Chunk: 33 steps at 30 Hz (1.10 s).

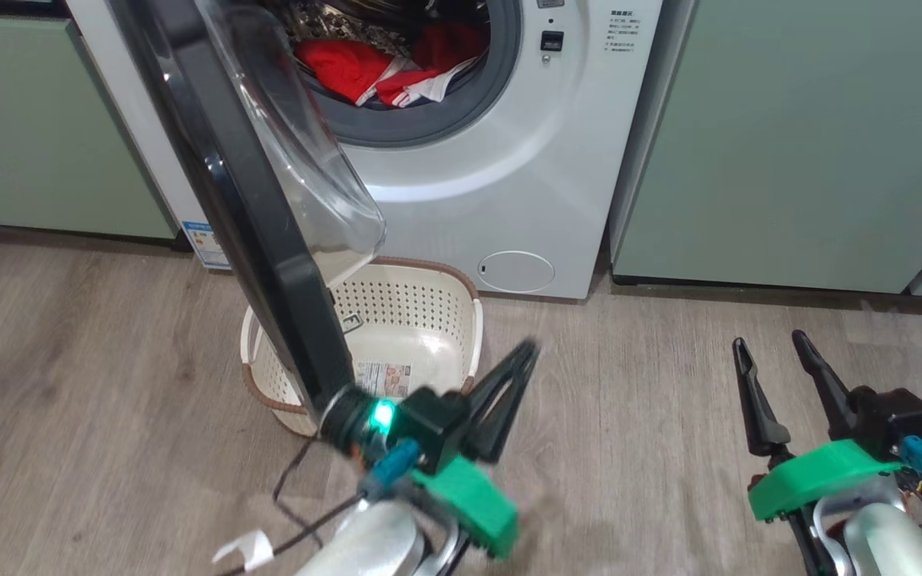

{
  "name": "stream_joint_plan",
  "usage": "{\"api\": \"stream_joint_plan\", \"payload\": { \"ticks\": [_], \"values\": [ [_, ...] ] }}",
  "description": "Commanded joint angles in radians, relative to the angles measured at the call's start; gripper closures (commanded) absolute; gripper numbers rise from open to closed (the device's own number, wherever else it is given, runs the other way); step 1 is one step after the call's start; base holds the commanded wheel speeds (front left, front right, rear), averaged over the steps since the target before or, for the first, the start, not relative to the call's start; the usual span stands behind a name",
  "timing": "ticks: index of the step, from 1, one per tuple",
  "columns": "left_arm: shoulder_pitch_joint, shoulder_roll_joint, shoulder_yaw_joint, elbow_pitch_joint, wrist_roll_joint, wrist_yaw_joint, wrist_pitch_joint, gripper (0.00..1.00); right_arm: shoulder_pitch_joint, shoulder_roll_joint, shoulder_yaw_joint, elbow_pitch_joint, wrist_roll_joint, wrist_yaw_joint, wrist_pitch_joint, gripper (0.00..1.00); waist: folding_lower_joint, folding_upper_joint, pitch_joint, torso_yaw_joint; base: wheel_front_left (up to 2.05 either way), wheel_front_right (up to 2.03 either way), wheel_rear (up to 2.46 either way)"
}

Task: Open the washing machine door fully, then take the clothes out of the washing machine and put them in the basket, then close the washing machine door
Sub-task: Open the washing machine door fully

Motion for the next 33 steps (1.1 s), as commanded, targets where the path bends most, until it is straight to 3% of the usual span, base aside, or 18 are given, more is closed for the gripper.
{"api": "stream_joint_plan", "payload": {
  "ticks": [1, 11, 20, 33],
  "values": [
    [-0.023, 0.006, 0.032, 0.014, -0.006, 0.012, -0.022, 1.00, -0.029, -0.019, 0.017, -0.028, 0.003, 0.007, -0.006, 0.00, 0.0000, 0.0000, 0.001, 0.002, 0.00, 0.00, 0.00],
    [-0.049, 0.006, 0.132, 0.218, -0.041, 0.042, -0.070, 1.00, -0.026, -0.021, 0.020, -0.024, 0.004, 0.007, -0.006, 0.00, 0.0000, 0.0000, 0.006, 0.025, 0.00, 0.00, 0.00],
    [-0.056, 0.006, 0.251, 0.220, -0.008, 0.042, -0.071, 1.00, -0.026, -0.019, 0.016, -0.019, 0.007, 0.007, -0.006, 0.00, 0.0000, 0.0000, 0.010, 0.069, 0.00, 0.00, 0.00],
    [-0.020, 0.006, 0.325, 0.240, 0.001, 0.042, -0.072, 1.00, -0.016, -0.011, 0.016, -0.015, 0.013, 0.007, -0.006, 0.00, 0.0000, 0.0000, -0.001, 0.185, 0.00, 0.00, 0.00]
  ]
}}
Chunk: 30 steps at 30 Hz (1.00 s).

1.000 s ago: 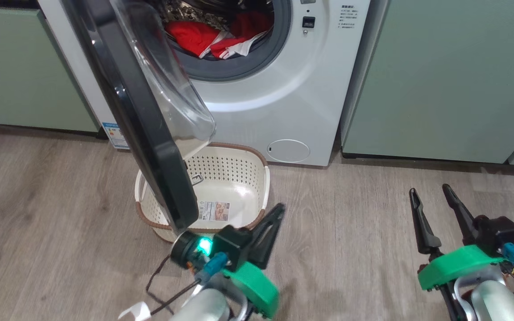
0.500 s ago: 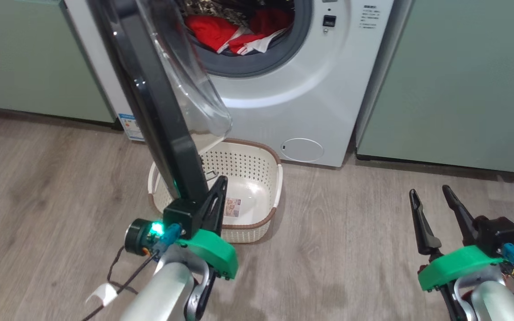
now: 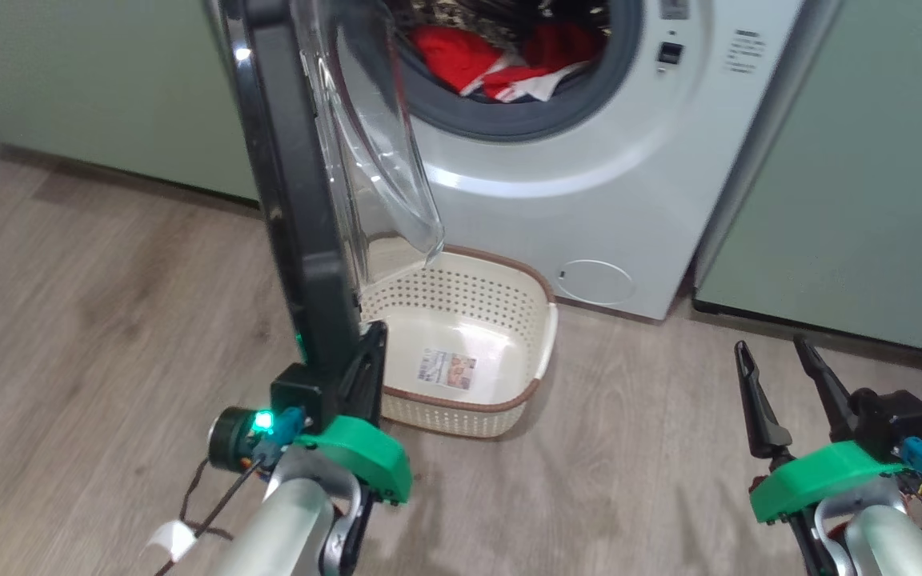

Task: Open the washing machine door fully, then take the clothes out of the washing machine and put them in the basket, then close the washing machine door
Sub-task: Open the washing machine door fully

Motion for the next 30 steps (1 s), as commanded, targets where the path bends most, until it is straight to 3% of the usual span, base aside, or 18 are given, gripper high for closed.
{"api": "stream_joint_plan", "payload": {
  "ticks": [1, 8, 18, 30],
  "values": [
    [-0.023, 0.015, 0.065, -0.019, 0.008, 0.009, -0.009, 1.00, -0.015, -0.009, 0.015, -0.027, 0.004, 0.007, -0.006, 0.00, 0.0000, 0.0000, -0.002, 0.037, 0.00, 0.00, 0.00],
    [0.000, 0.023, 0.172, -0.020, 0.034, 0.001, -0.009, 1.00, -0.008, -0.003, 0.011, -0.027, 0.006, 0.007, -0.006, 0.00, 0.0000, 0.0000, -0.004, 0.122, 0.00, 0.00, 0.00],
    [-0.046, 0.077, 0.361, 0.032, 0.053, -0.036, -0.009, 1.00, -0.004, 0.006, 0.021, -0.024, 0.007, 0.007, -0.006, 0.00, 0.0000, 0.0000, 0.002, 0.197, 0.00, 0.00, 0.00],
    [-0.173, 0.111, 0.547, 0.167, 0.058, -0.122, -0.009, 1.00, -0.020, -0.026, 0.053, -0.022, 0.010, 0.007, -0.006, 0.00, 0.0000, 0.0000, 0.048, 0.191, 0.00, 0.00, 0.00]
  ]
}}
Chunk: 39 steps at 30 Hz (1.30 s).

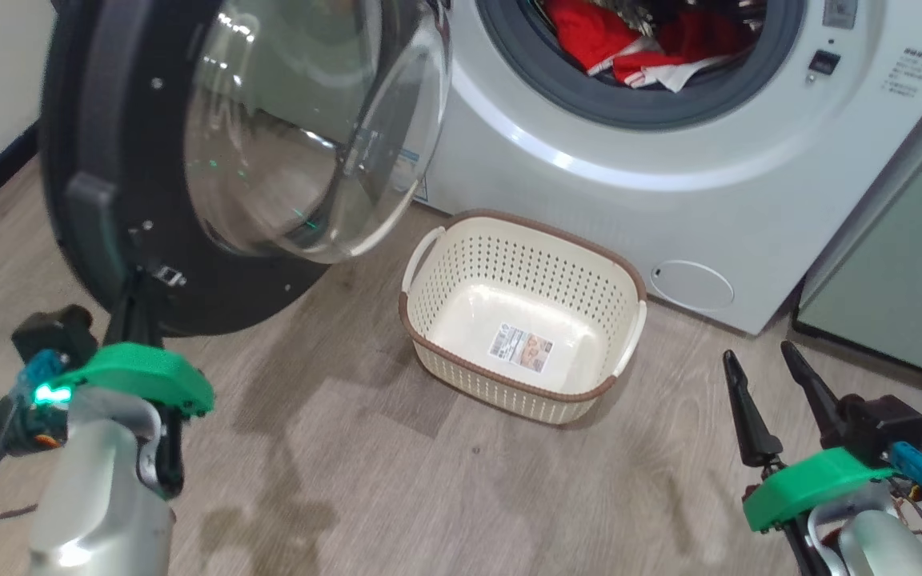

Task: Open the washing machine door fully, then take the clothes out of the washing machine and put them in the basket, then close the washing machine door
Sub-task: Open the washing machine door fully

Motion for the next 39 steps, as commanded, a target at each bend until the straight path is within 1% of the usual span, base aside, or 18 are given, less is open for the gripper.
{"api": "stream_joint_plan", "payload": {
  "ticks": [1, 5, 9, 14, 18, 24, 28, 29, 31, 35, 36, 37, 38, 39],
  "values": [
    [-0.063, 0.031, 0.044, -0.016, 0.009, -0.001, -0.009, 1.00, -0.030, -0.025, 0.022, -0.026, 0.006, 0.007, -0.006, 0.00, 0.0000, 0.0000, 0.013, -0.007, 0.00, 0.00, 0.00],
    [-0.109, 0.048, 0.110, 0.048, 0.012, -0.006, -0.009, 1.00, -0.042, -0.038, 0.028, -0.027, 0.006, 0.007, -0.006, 0.00, 0.0000, 0.0000, 0.039, -0.017, 0.00, 0.00, 0.00],
    [-0.152, 0.064, 0.183, 0.100, 0.013, 0.005, -0.009, 1.00, -0.057, -0.048, 0.034, -0.028, 0.005, 0.007, -0.006, 0.00, 0.0000, 0.0000, 0.067, -0.027, 0.00, 0.00, 0.00],
    [-0.186, 0.090, 0.268, 0.118, 0.029, 0.002, -0.009, 1.00, -0.081, -0.054, 0.049, -0.026, 0.005, 0.007, -0.006, 0.00, 0.0000, 0.0000, 0.096, -0.045, 0.00, 0.00, 0.00],
    [-0.180, 0.094, 0.323, 0.110, 0.053, -0.009, -0.009, 1.00, -0.096, -0.049, 0.051, -0.020, 0.010, 0.007, -0.006, 0.00, 0.0000, 0.0000, 0.101, -0.065, 0.00, 0.00, 0.00],
    [-0.129, 0.070, 0.375, 0.079, 0.092, -0.045, -0.009, 1.00, -0.080, -0.028, 0.038, -0.015, 0.014, 0.007, -0.006, 0.00, 0.0000, 0.0000, 0.067, -0.094, 0.00, 0.00, 0.00],
    [-0.064, 0.048, 0.379, 0.048, 0.129, -0.069, -0.009, 1.00, -0.058, -0.006, 0.034, -0.012, 0.016, 0.007, -0.006, 0.00, 0.0000, 0.0000, 0.027, -0.119, 0.00, 0.00, 0.00],
    [-0.020, 0.033, 0.374, 0.013, 0.152, -0.077, -0.009, 1.00, -0.045, 0.006, 0.031, -0.012, 0.017, 0.007, -0.006, 0.00, 0.0000, 0.0000, 0.003, -0.135, 0.00, 0.00, 0.00],
    [0.028, 0.018, 0.376, -0.029, 0.162, -0.086, -0.009, 1.00, -0.033, 0.020, 0.028, -0.013, 0.021, 0.007, -0.006, 0.00, 0.0000, 0.0000, -0.021, -0.156, 0.00, 0.00, 0.00],
    [0.121, -0.018, 0.365, -0.111, 0.166, -0.102, -0.009, 1.00, -0.026, 0.039, 0.027, -0.019, 0.019, 0.007, -0.006, 0.00, 0.0000, 0.0000, -0.044, -0.216, 0.00, 0.00, 0.00],
    [0.121, -0.018, 0.365, -0.111, 0.166, -0.102, -0.009, 1.00, -0.026, 0.039, 0.027, -0.019, 0.019, 0.007, -0.006, 0.00, 0.0000, 0.0000, -0.044, -0.216, 0.00, 0.00, 0.00],
    [0.140, -0.027, 0.355, -0.131, 0.168, -0.104, -0.009, 0.95, -0.026, 0.042, 0.024, -0.021, 0.019, 0.007, -0.006, 0.00, 0.0000, 0.0000, -0.046, -0.231, 0.00, 0.00, 0.00],
    [0.157, -0.034, 0.345, -0.149, 0.169, -0.106, -0.009, 0.78, -0.027, 0.045, 0.023, -0.024, 0.018, 0.007, -0.006, 0.00, 0.0000, 0.0000, -0.049, -0.249, 0.00, 0.00, 0.00],
    [0.171, -0.039, 0.329, -0.167, 0.173, -0.108, -0.009, 0.56, -0.026, 0.048, 0.017, -0.029, 0.017, 0.007, -0.006, 0.00, 0.0000, 0.0000, -0.050, -0.263, 0.00, 0.00, 0.00]
  ]
}}
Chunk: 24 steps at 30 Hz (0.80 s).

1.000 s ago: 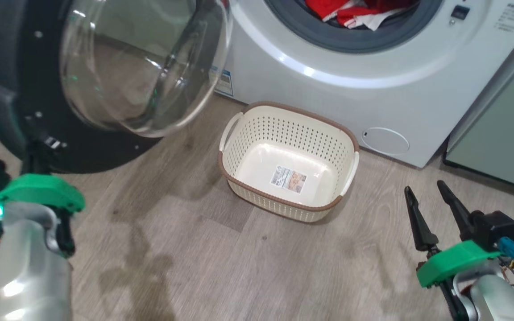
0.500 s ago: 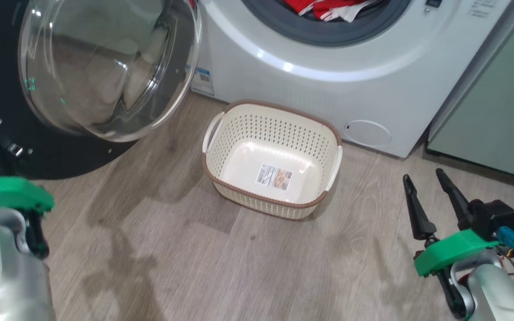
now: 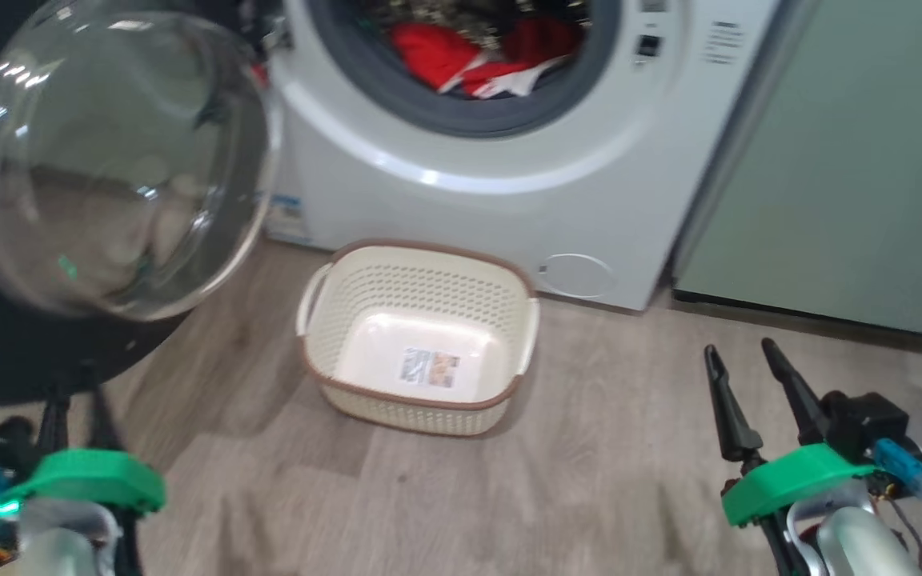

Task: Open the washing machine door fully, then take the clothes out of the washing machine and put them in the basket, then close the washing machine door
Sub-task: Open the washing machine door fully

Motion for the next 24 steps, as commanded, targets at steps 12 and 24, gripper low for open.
{"api": "stream_joint_plan", "payload": {
  "ticks": [12, 24],
  "values": [
    [-0.005, 0.004, -0.096, -0.090, -0.012, -0.006, -0.009, 0.00, 0.007, 0.021, -0.041, -0.072, -0.015, 0.007, -0.006, 0.00, 0.0000, -0.0001, -0.018, -0.218, 0.00, 0.00, 0.00],
    [0.032, 0.032, -0.146, -0.077, -0.009, -0.007, -0.009, 0.00, 0.033, 0.036, -0.070, -0.066, -0.025, 0.007, -0.006, 0.00, 0.0000, -0.0001, -0.047, -0.304, 0.00, 0.00, 0.00]
  ]
}}
